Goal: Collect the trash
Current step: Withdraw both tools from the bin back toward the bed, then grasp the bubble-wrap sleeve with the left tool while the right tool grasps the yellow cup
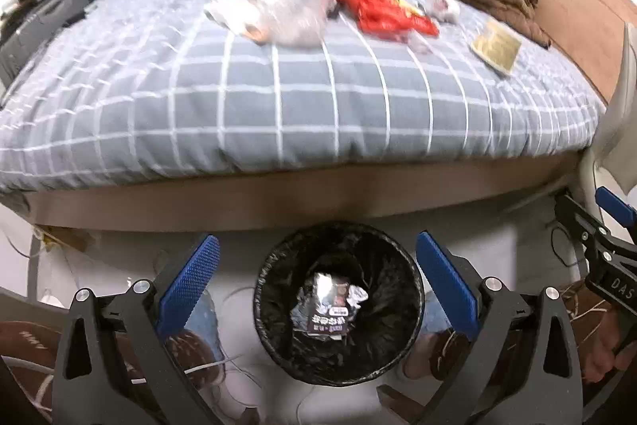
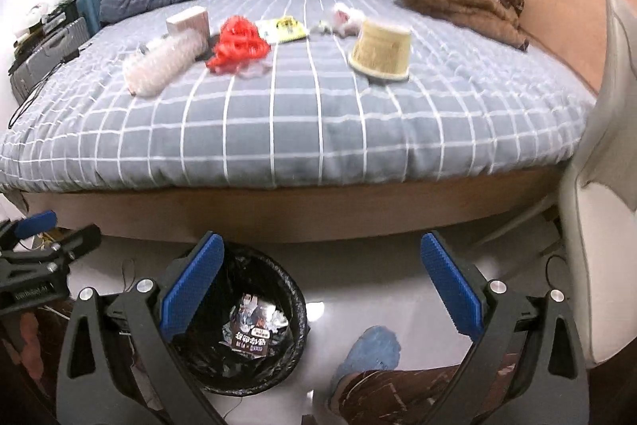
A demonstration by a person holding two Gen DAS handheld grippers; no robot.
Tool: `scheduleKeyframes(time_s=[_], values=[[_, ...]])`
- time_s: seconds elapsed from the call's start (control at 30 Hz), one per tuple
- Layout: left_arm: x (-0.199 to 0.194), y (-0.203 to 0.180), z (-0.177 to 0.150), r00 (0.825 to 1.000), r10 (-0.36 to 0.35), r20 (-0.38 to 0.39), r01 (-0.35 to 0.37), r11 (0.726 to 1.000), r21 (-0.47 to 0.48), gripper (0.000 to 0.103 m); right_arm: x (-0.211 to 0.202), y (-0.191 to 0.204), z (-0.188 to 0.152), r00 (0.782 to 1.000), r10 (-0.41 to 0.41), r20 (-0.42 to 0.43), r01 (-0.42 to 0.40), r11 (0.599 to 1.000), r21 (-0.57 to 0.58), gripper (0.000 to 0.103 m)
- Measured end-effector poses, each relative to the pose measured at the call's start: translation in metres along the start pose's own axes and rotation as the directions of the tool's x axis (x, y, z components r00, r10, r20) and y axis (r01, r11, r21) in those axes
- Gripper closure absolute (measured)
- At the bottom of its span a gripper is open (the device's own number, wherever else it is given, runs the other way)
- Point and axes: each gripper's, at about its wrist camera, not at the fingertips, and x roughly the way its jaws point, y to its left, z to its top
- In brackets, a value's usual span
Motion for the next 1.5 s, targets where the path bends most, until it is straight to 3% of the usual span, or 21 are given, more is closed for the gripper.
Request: scheduleKeyframes(time_s=[0.33,0.67,0.8,1.5], values=[[-0.053,0.005,0.023,0.997,0.024,0.074,-0.022,0.999,-0.031,0.006,-0.04,-0.006,0.023,0.997,0.015,0.071,-0.015,1.0,0.008,0.008],[-0.061,0.002,0.065,0.994,0.045,0.101,-0.045,0.999,-0.005,0.007,-0.048,-0.025,0.062,0.996,0.026,0.087,-0.032,0.997,0.069,0.008],[-0.064,-0.003,0.085,0.99,0.041,0.132,-0.044,0.999,0.022,0.007,-0.045,-0.036,0.079,0.995,-0.003,0.098,-0.004,0.998,0.069,0.008],[0.013,0.008,0.189,0.992,0.065,0.11,-0.067,0.998,0.014,0.007,0.034,-0.07,0.167,0.996,-0.02,0.088,0.014,0.998,0.069,0.008]])
